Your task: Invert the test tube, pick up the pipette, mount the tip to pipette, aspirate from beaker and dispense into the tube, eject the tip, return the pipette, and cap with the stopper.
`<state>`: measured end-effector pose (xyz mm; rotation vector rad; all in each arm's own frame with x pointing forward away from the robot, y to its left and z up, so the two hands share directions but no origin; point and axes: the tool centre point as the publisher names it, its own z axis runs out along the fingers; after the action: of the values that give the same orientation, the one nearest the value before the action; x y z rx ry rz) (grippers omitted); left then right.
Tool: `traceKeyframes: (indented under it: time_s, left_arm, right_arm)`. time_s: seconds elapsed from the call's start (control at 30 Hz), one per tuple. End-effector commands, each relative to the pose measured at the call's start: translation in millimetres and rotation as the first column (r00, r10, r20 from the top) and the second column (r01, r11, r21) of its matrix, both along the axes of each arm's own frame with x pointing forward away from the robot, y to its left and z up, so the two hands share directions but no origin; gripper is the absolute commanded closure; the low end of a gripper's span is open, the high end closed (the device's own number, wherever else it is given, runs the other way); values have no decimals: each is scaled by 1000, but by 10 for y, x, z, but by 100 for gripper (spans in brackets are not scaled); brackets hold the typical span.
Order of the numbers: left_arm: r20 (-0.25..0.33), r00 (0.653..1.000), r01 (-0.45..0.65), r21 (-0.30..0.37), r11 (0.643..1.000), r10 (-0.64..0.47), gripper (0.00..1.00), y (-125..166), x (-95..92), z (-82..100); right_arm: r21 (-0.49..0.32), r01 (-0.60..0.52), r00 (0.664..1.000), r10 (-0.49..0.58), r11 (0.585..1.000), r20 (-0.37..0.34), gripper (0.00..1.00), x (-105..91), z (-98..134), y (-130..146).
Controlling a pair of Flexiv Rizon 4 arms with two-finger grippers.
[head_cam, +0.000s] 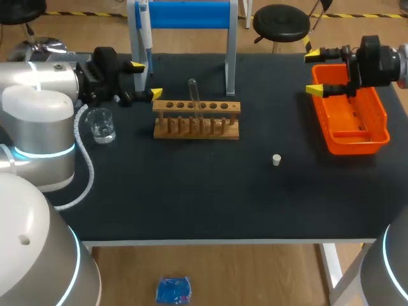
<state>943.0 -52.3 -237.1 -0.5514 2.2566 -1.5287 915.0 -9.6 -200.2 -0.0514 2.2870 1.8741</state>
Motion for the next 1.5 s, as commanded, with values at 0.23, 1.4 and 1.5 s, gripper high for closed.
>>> traceKeyframes:
  time_s: [0.23,1.4,1.5]
  left_arm:
    - [15,1000,20,4,1000,-20,0,90,-64,-55]
    - [15,1000,20,4,1000,-20,0,90,-64,-55]
    - [15,1000,20,4,1000,-20,0,90,-64,-55]
  right_arm:
    - [-1,-4,1000,4,1000,0,0,5,-3,-10]
    - [-19,-155,987,154,988,-42,0,190,-164,1183]
    - [-24,-163,986,161,986,-48,0,215,-204,1333]
